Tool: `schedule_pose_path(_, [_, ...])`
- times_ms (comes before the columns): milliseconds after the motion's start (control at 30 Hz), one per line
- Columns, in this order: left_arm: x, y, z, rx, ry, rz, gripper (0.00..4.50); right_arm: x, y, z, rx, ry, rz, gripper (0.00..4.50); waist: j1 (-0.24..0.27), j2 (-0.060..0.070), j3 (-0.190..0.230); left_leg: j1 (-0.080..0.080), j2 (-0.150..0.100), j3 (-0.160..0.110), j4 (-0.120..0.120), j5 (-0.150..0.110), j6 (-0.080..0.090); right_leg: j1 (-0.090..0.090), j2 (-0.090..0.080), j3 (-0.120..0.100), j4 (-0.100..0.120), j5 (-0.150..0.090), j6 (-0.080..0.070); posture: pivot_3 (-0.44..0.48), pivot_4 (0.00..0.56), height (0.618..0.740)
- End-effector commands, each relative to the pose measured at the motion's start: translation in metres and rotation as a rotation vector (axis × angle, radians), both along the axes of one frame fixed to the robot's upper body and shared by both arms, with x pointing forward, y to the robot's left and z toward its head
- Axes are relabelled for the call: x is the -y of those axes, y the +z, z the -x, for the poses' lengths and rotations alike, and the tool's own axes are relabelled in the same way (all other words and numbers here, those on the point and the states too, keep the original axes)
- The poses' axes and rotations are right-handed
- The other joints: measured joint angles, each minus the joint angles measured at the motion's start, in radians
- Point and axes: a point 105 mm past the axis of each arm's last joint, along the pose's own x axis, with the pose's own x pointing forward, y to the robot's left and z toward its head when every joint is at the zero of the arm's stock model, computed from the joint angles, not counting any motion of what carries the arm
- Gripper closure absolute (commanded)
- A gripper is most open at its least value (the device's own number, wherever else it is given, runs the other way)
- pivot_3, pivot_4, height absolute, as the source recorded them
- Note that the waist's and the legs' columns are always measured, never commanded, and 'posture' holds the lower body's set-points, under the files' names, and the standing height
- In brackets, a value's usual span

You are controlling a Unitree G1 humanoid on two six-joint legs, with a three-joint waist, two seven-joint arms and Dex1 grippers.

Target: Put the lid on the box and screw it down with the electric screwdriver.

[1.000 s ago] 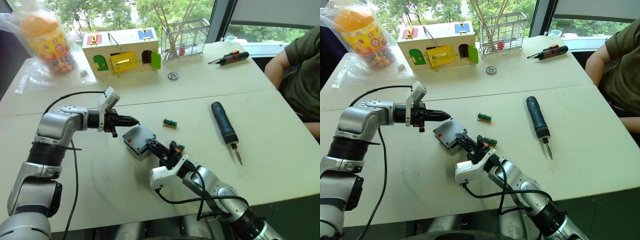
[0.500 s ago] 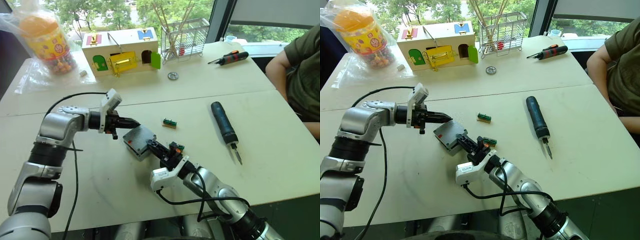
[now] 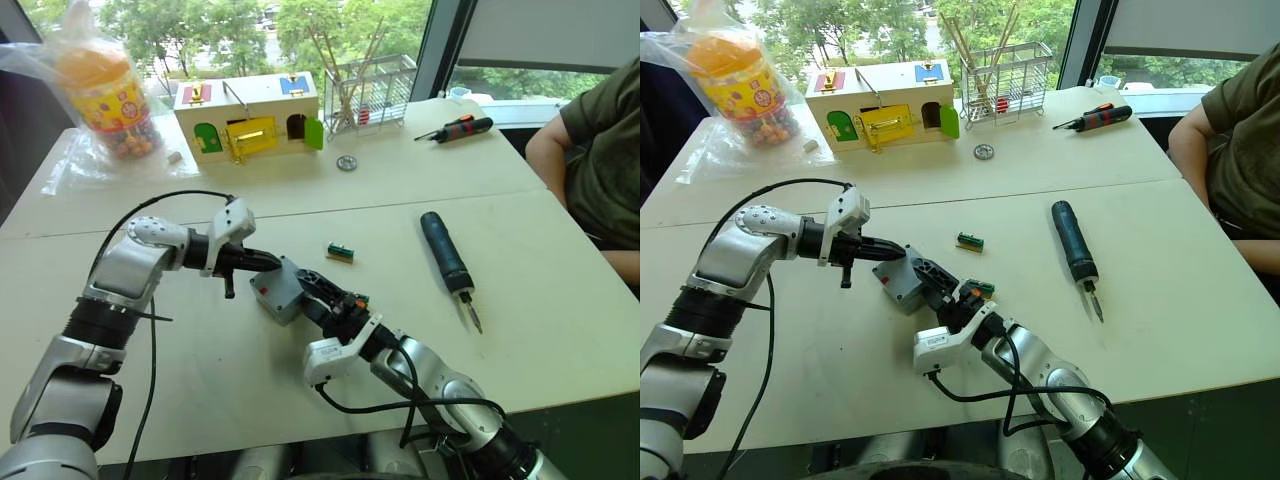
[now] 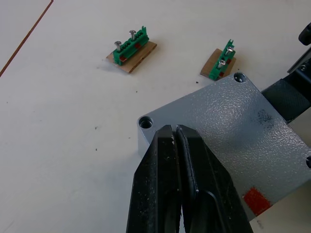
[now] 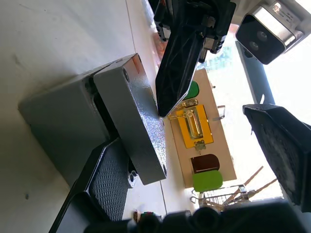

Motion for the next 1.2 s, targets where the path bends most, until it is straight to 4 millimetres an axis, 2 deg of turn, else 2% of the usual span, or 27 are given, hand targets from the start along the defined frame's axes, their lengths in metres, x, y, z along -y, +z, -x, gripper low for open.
schedule_pose_path(33, [-0.009,-0.042,0.007,-0.097,0.024,-0.109,4.42,0.001,0.013,0.011,0.025,0.037,-0.028,0.33,0.009,0.0,-0.001,0.0,0.0,0.0,0.0,0.0,0.0,0.0,0.0,0.0,0.0,0.0,0.0,0.0,0.15,0.74])
schedule_pose_path(333, [-0.01,-0.047,0.006,-0.092,0.021,-0.106,4.42,0.013,0.025,0.021,0.038,0.051,-0.056,0.33,0.011,0.0,-0.004,0.001,0.0,0.0,0.001,0.0,0.0,0.002,0.0,0.0,0.0,0.0,0.0,0.0,0.15,0.74])
schedule_pose_path(400, [-0.009,-0.036,0.004,-0.111,0.042,-0.044,4.42,0.021,0.036,0.02,-0.012,0.043,-0.156,0.33,0.011,0.0,-0.005,0.001,0.0,0.0,0.001,0.0,0.0,0.003,0.0,0.0,0.0,0.0,0.0,0.0,0.15,0.74])
schedule_pose_path(467, [-0.011,-0.019,0.003,-0.145,0.072,0.035,4.42,0.031,0.045,0.014,-0.144,0.015,-0.323,0.33,0.01,0.0,-0.005,0.001,0.0,0.0,0.001,0.0,0.0,0.003,0.0,0.0,-0.001,0.0,0.0,0.0,0.15,0.74])
schedule_pose_path(567, [-0.02,0.013,0.002,-0.208,0.115,0.178,4.42,0.045,0.056,0.002,-0.333,-0.022,-0.543,0.33,0.005,0.0,-0.004,0.001,0.001,-0.001,0.001,0.0,0.0,0.007,0.001,0.0,-0.001,0.0,0.0,0.0,0.15,0.74])
schedule_pose_path(600, [-0.023,0.023,0.001,-0.214,0.136,0.219,4.42,0.048,0.057,-0.002,-0.384,-0.036,-0.595,0.58,0.004,0.0,-0.002,0.001,0.001,-0.001,0.001,0.0,0.0,0.007,0.001,0.0,-0.001,0.0,0.0,0.0,0.15,0.74])
schedule_pose_path(633, [-0.031,0.033,-0.003,-0.193,0.189,0.258,4.42,0.053,0.063,-0.011,-0.49,-0.061,-0.742,0.86,0.003,-0.001,-0.002,0.0,0.002,-0.001,0.0,0.0,0.0,0.006,0.001,0.0,-0.001,-0.001,0.0,0.0,0.15,0.74])
schedule_pose_path(667, [-0.037,0.038,-0.006,-0.177,0.23,0.282,4.42,0.055,0.066,-0.015,-0.568,-0.067,-0.837,1.03,0.003,0.0,-0.002,-0.001,0.002,-0.001,0.0,0.0,0.0,0.004,0.001,0.0,-0.001,-0.001,0.0,0.0,0.15,0.74])
schedule_pose_path(733, [-0.047,0.043,-0.01,-0.148,0.3,0.301,4.42,0.05,0.072,-0.019,-0.732,-0.033,-1.0,1.68,0.003,0.001,-0.001,-0.002,0.003,-0.002,0.0,0.0,0.0,0.003,0.002,0.0,0.0,-0.001,0.0,0.0,0.15,0.74])
schedule_pose_path(767, [-0.052,0.04,-0.008,-0.15,0.323,0.298,4.42,0.045,0.076,-0.018,-0.803,0.003,-1.031,1.95,0.003,0.001,-0.001,-0.002,0.003,-0.002,-0.001,0.0,0.0,0.002,0.001,0.0,0.0,-0.001,-0.001,0.0,0.15,0.74])
schedule_pose_path(833, [-0.056,0.035,-0.002,-0.158,0.354,0.318,4.5,0.036,0.074,-0.015,-0.983,0.042,-1.033,2.86,0.003,0.002,0.0,-0.002,0.003,-0.002,-0.001,0.0,0.0,0.002,0.001,0.0,-0.001,-0.001,-0.001,0.0,0.15,0.74])
schedule_pose_path(933, [-0.059,0.03,0.0,-0.137,0.393,0.313,4.5,0.034,0.062,-0.014,-1.142,-0.012,-1.007,4.46,0.01,0.003,0.0,-0.002,0.002,-0.002,-0.001,-0.001,0.0,0.001,0.001,0.0,-0.001,-0.001,-0.001,0.0,0.15,0.74])
schedule_pose_path(1033, [-0.052,0.012,0.003,-0.117,0.402,0.261,4.5,0.029,0.025,0.014,-1.536,-0.081,-0.829,4.49,0.022,0.002,0.0,-0.002,0.002,-0.002,0.001,-0.001,0.001,0.0,0.0,0.0,-0.002,-0.001,-0.001,0.0,0.15,0.74])
schedule_pose_path(1067, [-0.049,0.004,0.004,-0.113,0.403,0.237,4.5,0.028,0.018,0.026,-1.652,-0.072,-0.752,4.49,0.024,0.003,0.0,-0.002,0.002,-0.002,0.001,-0.002,0.003,0.001,0.0,0.0,-0.004,-0.001,-0.001,0.0,0.15,0.74])
schedule_pose_path(1133, [-0.046,-0.005,0.003,-0.112,0.403,0.213,4.5,0.028,0.015,0.033,-1.746,-0.075,-0.685,4.49,0.028,0.003,0.001,-0.002,0.002,-0.002,0.001,-0.004,0.005,0.002,0.0,0.0,-0.005,-0.001,-0.001,0.0,0.15,0.74])
schedule_pose_path(1200, [-0.041,-0.008,0.002,-0.113,0.402,0.222,4.5,0.028,0.014,0.027,-1.75,-0.105,-0.663,4.49,0.029,0.003,0.001,-0.002,0.002,-0.002,0.0,-0.004,0.005,0.003,0.0,0.0,-0.007,-0.001,-0.001,0.0,0.15,0.74])
